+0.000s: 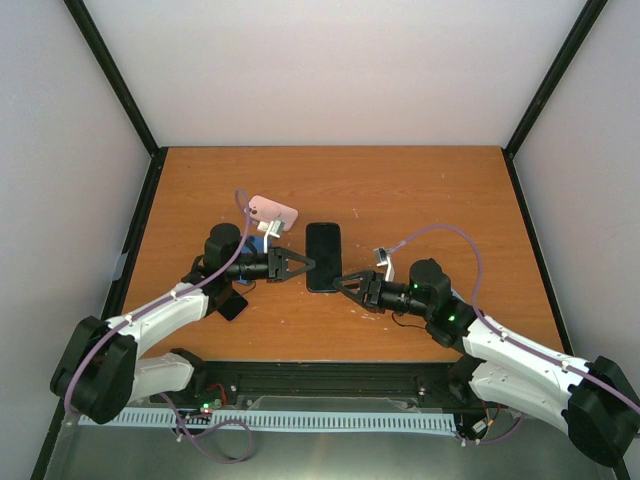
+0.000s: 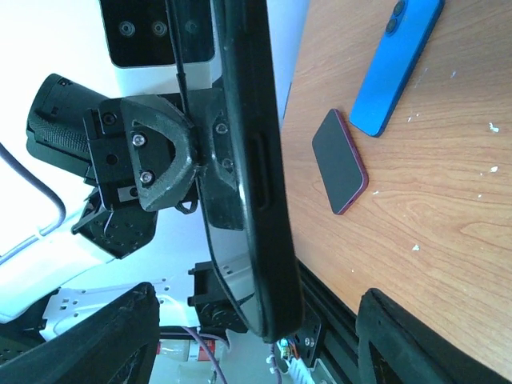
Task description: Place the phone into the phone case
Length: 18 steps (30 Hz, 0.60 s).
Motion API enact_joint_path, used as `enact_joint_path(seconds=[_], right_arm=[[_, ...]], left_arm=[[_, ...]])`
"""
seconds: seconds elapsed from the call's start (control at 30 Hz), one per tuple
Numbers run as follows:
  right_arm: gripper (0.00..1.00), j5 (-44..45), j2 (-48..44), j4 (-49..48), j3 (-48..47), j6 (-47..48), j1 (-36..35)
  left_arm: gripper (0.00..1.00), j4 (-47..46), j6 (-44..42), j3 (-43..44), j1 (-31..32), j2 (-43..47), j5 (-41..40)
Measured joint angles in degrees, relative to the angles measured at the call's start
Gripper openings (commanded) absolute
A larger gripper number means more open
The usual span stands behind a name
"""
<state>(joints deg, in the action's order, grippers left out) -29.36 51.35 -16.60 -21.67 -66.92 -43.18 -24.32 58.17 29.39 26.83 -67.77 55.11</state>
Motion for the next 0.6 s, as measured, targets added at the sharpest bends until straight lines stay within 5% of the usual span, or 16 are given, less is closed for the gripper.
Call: enact_joint_path(seconds=[0.13,0.43,0.6], right_arm=[[0.59,0.0,0.3,-0.8,0.0,0.0,0.0],[0.04,0.2,2.7,-4.0,-0.5,-3.0,0.0],[0.03,1.4,3.6,-2.3,-0.6,-3.9,0.1]], left_arm=[[0.0,-5.1,3.6,-0.4,0.0,-1.0,1.0],[0.0,-5.2,2.5,-0.2,-0.1,-1.6,0.1],[0.0,3.7,-2.9,2.9,-0.2,-3.6,-1.6]])
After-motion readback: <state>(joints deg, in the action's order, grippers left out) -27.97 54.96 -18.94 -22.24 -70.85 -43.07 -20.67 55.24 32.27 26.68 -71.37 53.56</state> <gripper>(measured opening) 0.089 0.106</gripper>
